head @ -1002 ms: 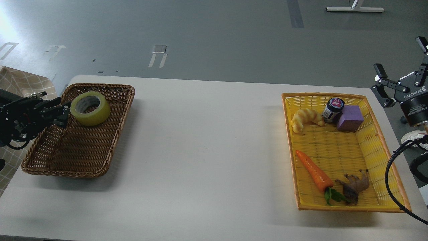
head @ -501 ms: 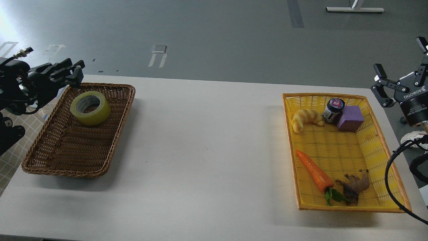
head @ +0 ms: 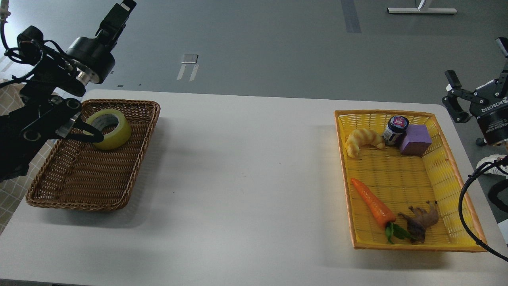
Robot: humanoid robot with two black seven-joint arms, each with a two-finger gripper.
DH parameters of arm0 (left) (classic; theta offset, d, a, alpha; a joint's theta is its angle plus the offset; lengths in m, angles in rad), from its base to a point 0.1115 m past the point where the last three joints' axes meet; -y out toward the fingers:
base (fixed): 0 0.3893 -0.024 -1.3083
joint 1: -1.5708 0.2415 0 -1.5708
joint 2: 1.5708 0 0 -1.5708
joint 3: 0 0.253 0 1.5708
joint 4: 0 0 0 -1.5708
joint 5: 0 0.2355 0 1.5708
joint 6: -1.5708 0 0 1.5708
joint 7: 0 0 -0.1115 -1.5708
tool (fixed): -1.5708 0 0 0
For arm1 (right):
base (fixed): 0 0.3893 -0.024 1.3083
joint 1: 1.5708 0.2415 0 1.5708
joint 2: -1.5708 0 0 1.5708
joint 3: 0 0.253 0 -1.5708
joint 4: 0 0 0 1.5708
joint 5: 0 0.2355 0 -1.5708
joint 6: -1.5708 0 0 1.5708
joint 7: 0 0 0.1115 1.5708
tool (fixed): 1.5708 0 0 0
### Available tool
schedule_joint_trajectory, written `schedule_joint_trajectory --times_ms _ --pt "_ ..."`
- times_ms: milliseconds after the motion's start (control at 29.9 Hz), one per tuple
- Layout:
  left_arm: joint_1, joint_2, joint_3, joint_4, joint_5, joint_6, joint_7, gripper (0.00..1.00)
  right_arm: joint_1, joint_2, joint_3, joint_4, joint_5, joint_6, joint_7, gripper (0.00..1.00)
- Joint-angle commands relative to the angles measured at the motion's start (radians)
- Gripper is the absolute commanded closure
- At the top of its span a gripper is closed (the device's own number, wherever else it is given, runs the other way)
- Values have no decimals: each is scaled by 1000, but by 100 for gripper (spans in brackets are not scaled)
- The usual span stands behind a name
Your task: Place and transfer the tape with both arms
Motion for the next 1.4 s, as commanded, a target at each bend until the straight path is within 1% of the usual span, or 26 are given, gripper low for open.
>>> schedule_joint_trajectory --times_ms 0,100,267,334,368,434,501,535,568,635,668,702,768,869,935,1002,1370 --pt "-12 -68 -40 -34 -108 -6 1 3 18 0 -1 0 0 0 -4 0" --pt "-3 -131 -52 -97 -181 -26 4 3 38 6 -5 0 -1 0 -7 0" --pt "5 -226 -78 -164 -242 -41 5 3 55 20 -35 9 -3 0 -11 0" --pt "7 -269 -95 -170 -279 -81 11 3 67 30 -44 17 -3 0 -11 0" --pt "7 -293 -106 -170 -299 -115 24 3 76 30 -44 20 -3 0 -13 0" --pt "7 -307 -117 -170 -311 -146 37 3 87 32 -45 22 -3 0 -14 0" --pt "5 -307 -162 -172 -336 -223 68 3 125 32 -56 22 -11 0 -25 0" --pt "5 -306 -181 -172 -345 -253 76 3 137 32 -65 22 -11 0 -31 0" --pt "7 -303 -222 -172 -360 -329 86 3 166 32 -88 22 -11 0 -43 0" --pt "11 -301 -267 -172 -370 -403 96 3 196 32 -119 19 -11 0 -50 0" --pt "34 -304 -319 -172 -382 -452 106 3 226 32 -149 19 -12 0 -50 0" --pt "50 -307 -346 -172 -386 -472 114 3 240 33 -165 17 -12 0 -50 0" --pt "120 -315 -423 -177 -397 -526 149 3 282 50 -205 19 -12 0 -50 0" --pt "181 -318 -463 -206 -397 -555 156 2 309 101 -208 22 -12 0 -45 0" --pt "226 -322 -494 -233 -397 -560 156 2 320 139 -205 23 -11 0 -42 0" --pt "261 -332 -515 -250 -397 -561 157 2 320 145 -211 37 -12 0 -42 0" --pt "271 -333 -525 -264 -394 -564 157 2 312 172 -211 40 -12 0 -48 0"
